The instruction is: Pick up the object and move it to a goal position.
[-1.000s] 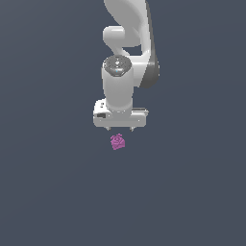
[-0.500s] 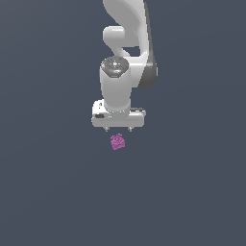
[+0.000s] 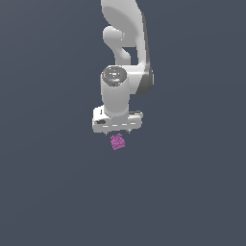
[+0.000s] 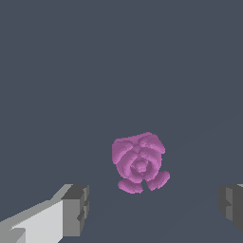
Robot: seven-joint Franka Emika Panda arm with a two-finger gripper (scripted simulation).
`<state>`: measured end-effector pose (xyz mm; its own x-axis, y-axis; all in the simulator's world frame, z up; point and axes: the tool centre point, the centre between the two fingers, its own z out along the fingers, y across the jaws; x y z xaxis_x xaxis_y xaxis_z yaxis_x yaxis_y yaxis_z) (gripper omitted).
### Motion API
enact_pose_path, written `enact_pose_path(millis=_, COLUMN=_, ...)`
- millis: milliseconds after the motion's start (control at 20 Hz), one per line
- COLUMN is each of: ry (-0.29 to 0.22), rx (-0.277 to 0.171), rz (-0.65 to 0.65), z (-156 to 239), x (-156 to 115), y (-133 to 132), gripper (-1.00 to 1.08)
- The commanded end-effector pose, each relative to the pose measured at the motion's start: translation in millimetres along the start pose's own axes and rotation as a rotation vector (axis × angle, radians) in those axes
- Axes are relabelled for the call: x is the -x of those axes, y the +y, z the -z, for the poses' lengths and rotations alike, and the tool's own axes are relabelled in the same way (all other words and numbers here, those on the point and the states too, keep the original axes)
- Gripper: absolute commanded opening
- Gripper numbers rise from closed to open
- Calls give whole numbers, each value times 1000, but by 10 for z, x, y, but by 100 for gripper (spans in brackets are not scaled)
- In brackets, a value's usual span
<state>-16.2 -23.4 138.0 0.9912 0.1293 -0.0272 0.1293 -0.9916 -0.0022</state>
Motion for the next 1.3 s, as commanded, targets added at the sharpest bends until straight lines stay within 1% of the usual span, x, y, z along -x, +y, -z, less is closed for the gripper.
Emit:
enact_pose_path(millis=0, ry=6, rx=2, rz=52, z=-120, x=19, y=14, gripper=100)
enact_pose_path(millis=300, ry=19, rx=4, rz=157, z=-347, x=60, y=31, gripper=100)
enact_pose_path(millis=550, ry=25, rx=5, rz=204, z=-446, x=83, y=36, gripper=100)
enact_pose_path(millis=950, ry=25, rx=5, rz=210, z=-496, x=89, y=39, gripper=100)
enact_pose_path(millis=1250, ry=26, rx=5, rz=213, z=-735, x=91, y=34, gripper=100)
